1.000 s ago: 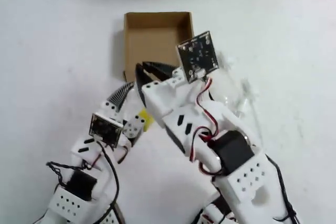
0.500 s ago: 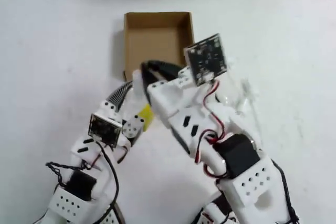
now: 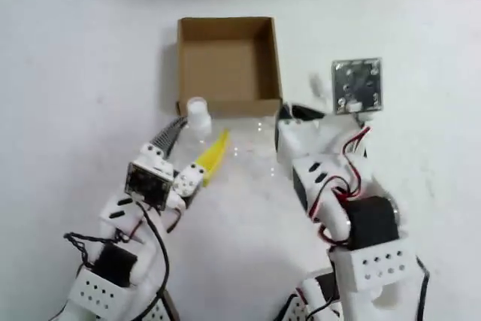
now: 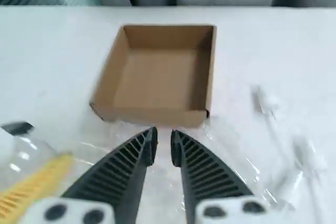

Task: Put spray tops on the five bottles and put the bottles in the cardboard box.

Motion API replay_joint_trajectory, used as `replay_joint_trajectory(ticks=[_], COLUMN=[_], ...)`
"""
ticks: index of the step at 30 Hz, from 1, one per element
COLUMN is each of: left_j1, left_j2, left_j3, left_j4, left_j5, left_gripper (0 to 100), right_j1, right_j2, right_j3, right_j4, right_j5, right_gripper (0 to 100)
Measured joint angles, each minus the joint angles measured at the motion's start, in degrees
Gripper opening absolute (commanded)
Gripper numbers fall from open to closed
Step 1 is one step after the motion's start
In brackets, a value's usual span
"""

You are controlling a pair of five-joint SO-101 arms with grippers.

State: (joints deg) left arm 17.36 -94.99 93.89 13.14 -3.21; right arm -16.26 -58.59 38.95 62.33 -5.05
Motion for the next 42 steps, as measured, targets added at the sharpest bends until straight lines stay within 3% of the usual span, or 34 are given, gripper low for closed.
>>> replay_joint_trajectory(ticks=[6,18,28,33,38,42], left_j1=[-4.48,-5.27,-7.12,-8.44,-8.88,-8.97], left_j2=[0.00,3.16,38.68,55.82,71.38,82.46], left_j3=[0.00,-11.60,-39.56,-52.13,-60.31,-64.00], left_j4=[-5.27,-5.89,-6.15,-6.15,-12.48,-20.31], left_j5=[0.00,0.00,0.00,0.00,0.18,5.89], left_gripper=[2,2,2,2,2,2], right_j1=[6.15,10.81,16.26,18.55,18.29,18.29], right_j2=[-6.68,-29.89,-41.32,-43.96,-43.87,-43.87], right_j3=[18.37,40.53,53.63,56.97,57.14,57.41], right_j4=[-4.04,-6.24,-9.41,-9.49,-9.49,-9.49], right_j5=[13.19,13.54,13.89,18.90,20.40,20.57], right_gripper=[7.0,6.9,7.1,7.0,7.0,7.1])
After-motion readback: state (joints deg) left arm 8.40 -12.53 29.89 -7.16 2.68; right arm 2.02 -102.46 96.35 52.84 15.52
